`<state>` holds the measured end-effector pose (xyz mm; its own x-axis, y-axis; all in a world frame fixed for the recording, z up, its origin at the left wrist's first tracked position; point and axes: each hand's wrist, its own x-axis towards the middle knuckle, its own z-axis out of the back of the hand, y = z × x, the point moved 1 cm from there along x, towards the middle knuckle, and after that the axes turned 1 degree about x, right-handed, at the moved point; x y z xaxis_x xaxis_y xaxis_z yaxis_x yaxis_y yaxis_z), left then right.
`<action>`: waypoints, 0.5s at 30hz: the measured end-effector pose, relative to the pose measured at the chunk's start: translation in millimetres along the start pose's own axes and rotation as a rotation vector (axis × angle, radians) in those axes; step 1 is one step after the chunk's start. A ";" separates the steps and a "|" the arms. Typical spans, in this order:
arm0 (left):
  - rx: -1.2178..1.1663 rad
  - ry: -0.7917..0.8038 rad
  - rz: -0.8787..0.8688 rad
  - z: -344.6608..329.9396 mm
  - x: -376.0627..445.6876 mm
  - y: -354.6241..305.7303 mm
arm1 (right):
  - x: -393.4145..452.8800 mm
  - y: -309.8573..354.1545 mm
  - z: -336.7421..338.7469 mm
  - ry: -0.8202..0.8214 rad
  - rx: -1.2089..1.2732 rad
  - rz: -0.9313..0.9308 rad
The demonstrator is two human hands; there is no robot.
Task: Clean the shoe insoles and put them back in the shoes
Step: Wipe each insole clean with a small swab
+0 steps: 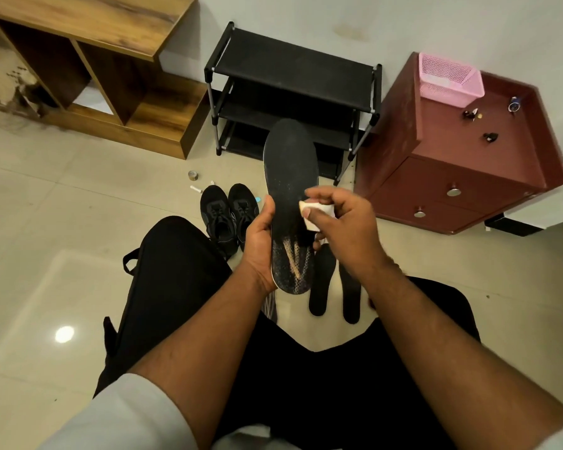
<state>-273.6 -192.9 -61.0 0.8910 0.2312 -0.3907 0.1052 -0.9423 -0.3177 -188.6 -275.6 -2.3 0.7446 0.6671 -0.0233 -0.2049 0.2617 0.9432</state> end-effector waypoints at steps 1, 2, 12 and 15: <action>0.022 -0.003 -0.016 -0.3 0.6 -0.1 | 4.3 0.5 1.6 -0.026 0.015 -0.010; 0.038 -0.009 -0.026 -0.3 1.2 -0.1 | 7.7 2.2 2.6 -0.047 0.009 -0.006; 0.003 -0.054 -0.046 0.7 2.4 -1.3 | 18.0 -1.9 -0.2 0.047 -0.239 0.082; -0.033 -0.032 -0.024 1.0 1.0 1.9 | 16.8 0.6 -3.2 0.111 -0.400 0.258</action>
<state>-273.0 -194.2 -62.9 0.8735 0.2612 -0.4109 0.1416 -0.9437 -0.2990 -178.3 -261.9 -3.3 0.5702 0.8097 0.1386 -0.6178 0.3114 0.7221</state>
